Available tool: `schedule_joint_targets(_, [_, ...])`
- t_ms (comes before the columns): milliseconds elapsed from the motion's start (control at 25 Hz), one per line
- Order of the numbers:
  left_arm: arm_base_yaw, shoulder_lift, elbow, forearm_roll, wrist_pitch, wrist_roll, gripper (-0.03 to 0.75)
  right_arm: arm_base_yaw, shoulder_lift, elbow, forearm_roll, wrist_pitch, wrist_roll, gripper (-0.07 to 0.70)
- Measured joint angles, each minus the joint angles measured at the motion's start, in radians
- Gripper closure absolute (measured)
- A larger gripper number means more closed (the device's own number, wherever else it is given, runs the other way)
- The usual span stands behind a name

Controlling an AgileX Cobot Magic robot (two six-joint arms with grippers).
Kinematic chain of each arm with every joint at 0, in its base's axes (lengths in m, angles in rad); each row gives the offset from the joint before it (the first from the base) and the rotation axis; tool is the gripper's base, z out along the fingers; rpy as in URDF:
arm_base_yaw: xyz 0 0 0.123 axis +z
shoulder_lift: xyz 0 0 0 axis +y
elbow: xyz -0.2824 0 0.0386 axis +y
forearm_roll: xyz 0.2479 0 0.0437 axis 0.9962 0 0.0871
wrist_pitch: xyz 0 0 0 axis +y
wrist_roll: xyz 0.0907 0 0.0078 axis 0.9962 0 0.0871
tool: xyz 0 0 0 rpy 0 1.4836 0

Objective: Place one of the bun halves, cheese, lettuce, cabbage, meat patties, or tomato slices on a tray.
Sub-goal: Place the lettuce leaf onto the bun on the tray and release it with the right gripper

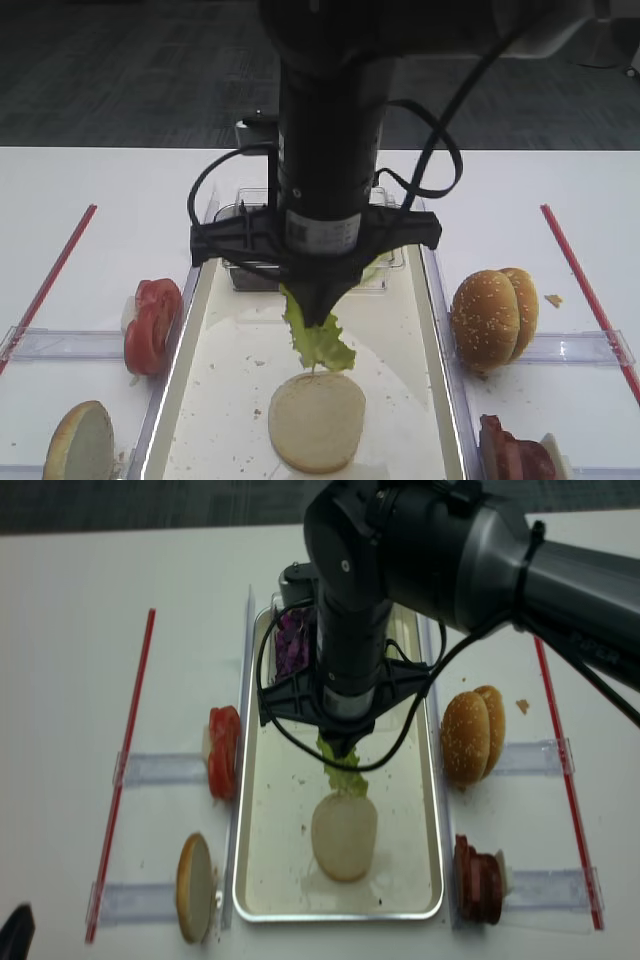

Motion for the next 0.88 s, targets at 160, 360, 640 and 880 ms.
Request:
schedule_joint_targets(160, [0.000,0.000,0.000,0.000,0.000,0.000,0.161,0.041,-0.007,0.069,0.002,-0.002,0.017,0.586])
schedule_joint_targets(360, [0.000,0.000,0.000,0.000,0.000,0.000,0.161,0.074,-0.007,0.141,0.043,-0.020,0.032,0.586])
schedule_joint_targets(640, [0.000,0.000,0.000,0.000,0.000,0.000,0.161,0.074,-0.007,0.193,0.058,-0.107,0.033,0.586])
schedule_joint_targets(880, [0.000,0.000,0.000,0.000,0.000,0.000,0.161,0.070,0.005,0.196,0.060,-0.142,0.033,0.586])
